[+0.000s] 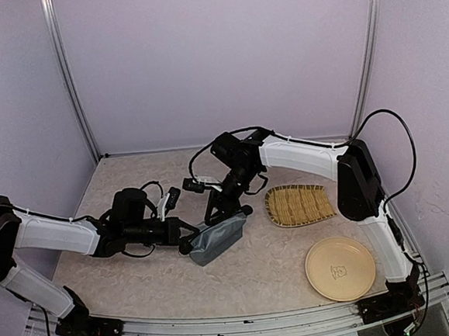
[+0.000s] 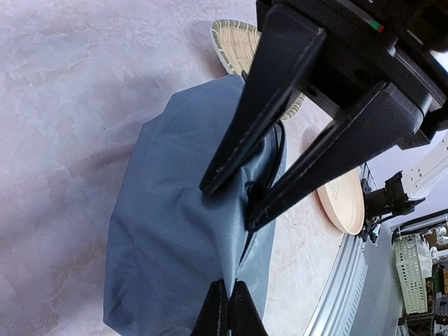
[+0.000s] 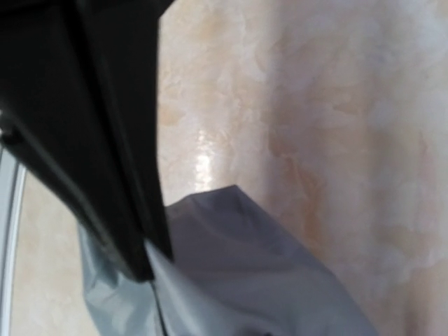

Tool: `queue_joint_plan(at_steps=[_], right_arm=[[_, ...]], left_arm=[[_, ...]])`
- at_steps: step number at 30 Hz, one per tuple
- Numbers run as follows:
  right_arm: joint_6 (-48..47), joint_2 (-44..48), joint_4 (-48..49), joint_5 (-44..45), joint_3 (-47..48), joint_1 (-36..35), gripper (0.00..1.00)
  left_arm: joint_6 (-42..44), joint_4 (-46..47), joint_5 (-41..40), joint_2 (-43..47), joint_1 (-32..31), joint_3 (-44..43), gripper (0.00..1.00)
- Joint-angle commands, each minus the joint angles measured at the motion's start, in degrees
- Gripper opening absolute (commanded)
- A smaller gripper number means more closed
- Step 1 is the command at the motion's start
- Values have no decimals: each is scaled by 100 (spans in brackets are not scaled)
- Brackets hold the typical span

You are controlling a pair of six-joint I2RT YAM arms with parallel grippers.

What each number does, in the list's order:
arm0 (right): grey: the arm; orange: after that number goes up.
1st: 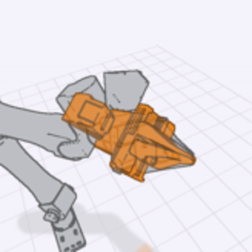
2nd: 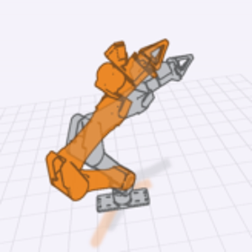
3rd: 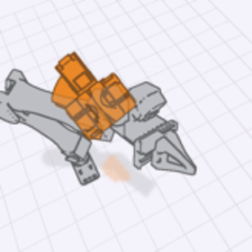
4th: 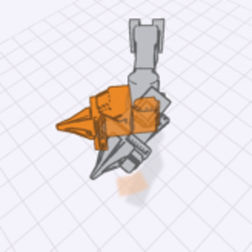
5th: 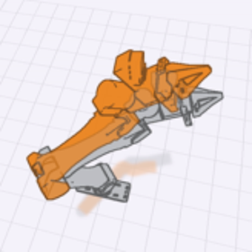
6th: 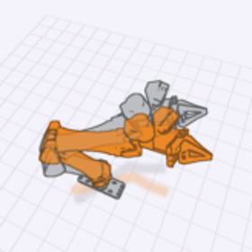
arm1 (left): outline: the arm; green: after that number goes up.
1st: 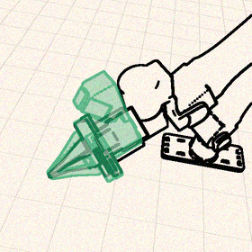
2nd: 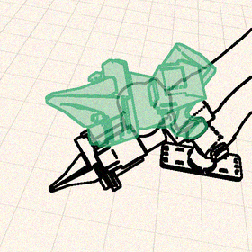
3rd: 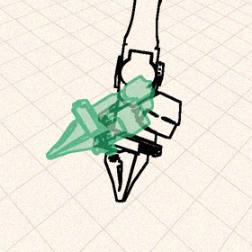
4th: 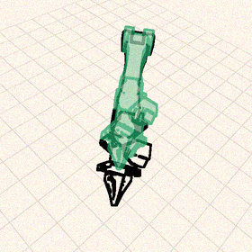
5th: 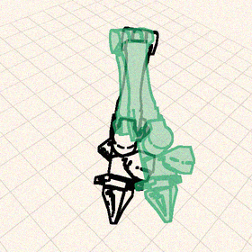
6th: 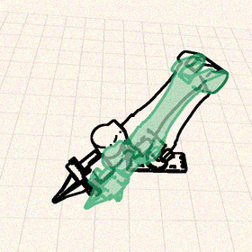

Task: Sort the hair-cutting tools
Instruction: Pick up the zipper from the kit bag.

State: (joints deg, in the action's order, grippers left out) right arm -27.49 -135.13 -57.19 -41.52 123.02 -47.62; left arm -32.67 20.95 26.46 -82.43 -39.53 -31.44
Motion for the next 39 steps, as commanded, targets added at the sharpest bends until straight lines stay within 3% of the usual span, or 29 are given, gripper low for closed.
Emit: queue_joint_plan(at_steps=[1,7,17,39], right_arm=[[104,456,-67,-1,-117,-38,18],[257,706,211,-42,-332,68,15],[294,596,140,-82,-379,86,33],[133,365,45,259,-645,92,33]], left_arm=[[119,147,-54,143,19,18,1],[105,192,24,33,27,49,1],[85,265,105,-80,64,-7,1],[92,216,149,-73,162,23,1]])
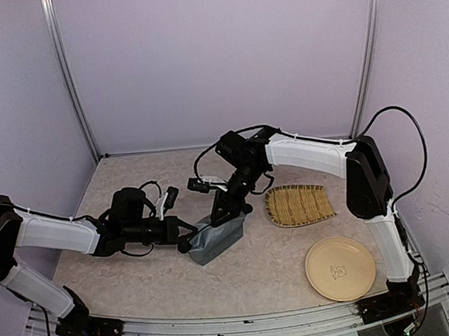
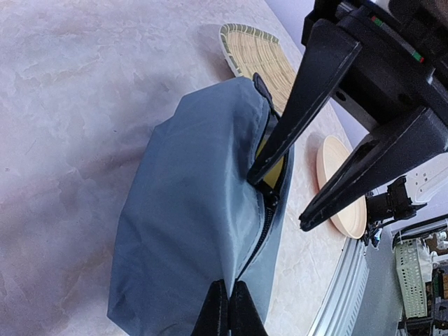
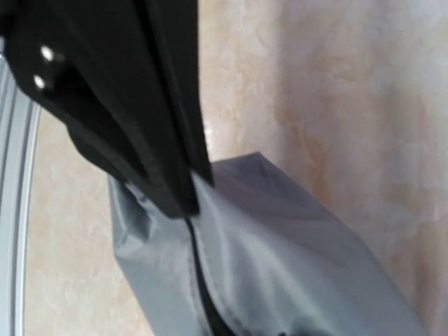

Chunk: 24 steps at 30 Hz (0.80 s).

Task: Sort the hair-cutting tools
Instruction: Pick up the zipper from the kit bag.

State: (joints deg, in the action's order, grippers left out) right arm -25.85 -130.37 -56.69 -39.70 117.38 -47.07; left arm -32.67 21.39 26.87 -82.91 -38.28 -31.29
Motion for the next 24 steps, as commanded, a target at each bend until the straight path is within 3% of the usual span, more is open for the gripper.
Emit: queue_joint_plan(at_steps=[1,14,21,24], right_arm=[[-26,-116,19,89,-91,34,33],[162,-96,322,259,-276,31,39],[194,-153,105,-546,-110,41,22],[225,-111,111,-745,-109,63,19]], left_arm=[[93,179,108,-30,32,4,1],[48,275,151,-33,23,28,1],[34,270,115,6,4,61,1],[32,271,116,25,4,70,1]])
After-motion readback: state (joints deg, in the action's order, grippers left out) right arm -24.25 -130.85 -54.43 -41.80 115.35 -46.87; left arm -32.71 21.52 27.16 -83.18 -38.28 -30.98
